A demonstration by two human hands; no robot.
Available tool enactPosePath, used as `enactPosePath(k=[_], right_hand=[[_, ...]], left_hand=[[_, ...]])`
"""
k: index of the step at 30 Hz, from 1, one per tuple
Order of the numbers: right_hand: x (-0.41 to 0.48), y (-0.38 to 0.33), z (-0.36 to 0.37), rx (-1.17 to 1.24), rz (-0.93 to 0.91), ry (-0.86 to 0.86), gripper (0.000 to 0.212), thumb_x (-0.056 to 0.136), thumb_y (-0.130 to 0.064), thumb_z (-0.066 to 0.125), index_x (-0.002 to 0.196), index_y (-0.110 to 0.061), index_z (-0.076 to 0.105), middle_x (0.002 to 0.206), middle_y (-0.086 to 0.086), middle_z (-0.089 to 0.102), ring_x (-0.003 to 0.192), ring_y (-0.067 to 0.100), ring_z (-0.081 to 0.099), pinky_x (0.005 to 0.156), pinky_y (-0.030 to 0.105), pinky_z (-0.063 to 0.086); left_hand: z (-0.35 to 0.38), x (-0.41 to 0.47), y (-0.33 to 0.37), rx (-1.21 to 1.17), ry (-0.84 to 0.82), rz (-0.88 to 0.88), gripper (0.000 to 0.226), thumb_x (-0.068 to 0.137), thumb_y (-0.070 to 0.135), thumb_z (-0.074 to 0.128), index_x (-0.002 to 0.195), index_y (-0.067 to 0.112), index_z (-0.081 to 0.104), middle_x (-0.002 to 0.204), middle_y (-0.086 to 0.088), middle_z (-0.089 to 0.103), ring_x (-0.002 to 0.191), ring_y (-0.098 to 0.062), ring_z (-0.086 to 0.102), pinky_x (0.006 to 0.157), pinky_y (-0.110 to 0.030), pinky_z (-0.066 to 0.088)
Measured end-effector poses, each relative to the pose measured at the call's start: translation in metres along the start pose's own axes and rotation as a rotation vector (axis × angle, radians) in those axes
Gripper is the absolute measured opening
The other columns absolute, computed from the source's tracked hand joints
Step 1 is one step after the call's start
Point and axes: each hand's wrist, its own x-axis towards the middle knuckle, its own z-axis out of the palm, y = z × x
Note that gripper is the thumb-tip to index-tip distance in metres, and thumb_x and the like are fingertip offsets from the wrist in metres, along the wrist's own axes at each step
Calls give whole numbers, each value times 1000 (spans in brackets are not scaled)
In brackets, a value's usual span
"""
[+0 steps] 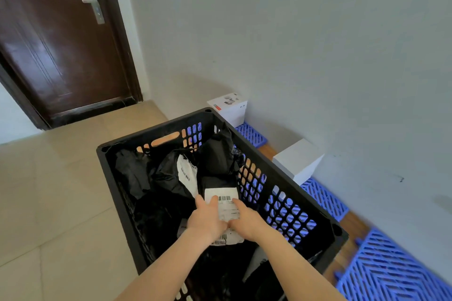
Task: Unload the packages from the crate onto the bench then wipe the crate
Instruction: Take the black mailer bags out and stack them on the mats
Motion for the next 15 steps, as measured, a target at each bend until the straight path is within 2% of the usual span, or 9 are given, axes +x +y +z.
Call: enactPosePath(k=[6, 11, 15], right_hand=[[-6, -1, -3, 13, -23, 60, 71, 90, -16, 52, 152, -21, 16, 149, 6, 37, 133, 24, 39, 108, 32, 35], [-34, 2, -13, 55, -94, 149, 70, 91, -13, 53, 152, -23, 18, 150, 3, 37, 132, 21, 41, 102, 28, 39], [-67, 5, -21, 113, -184, 224, 68, 92, -13, 54, 150, -24, 22, 148, 1, 40, 129, 19, 45, 98, 27, 42]], left_hand=[[-4, -4, 4, -13, 37, 74, 79, 87, 38, 67, 149, 24, 21, 139, -12, 18, 104, -30, 57, 86, -34, 51], [-15, -27, 9, -57, 124, 132, 81, 83, 43, 69, 147, 22, 23, 136, -11, 25, 103, -31, 58, 82, -33, 50], [-28, -63, 17, -108, 221, 155, 77, 79, 44, 72, 140, 23, 30, 130, -8, 32, 100, -30, 58, 74, -29, 43]])
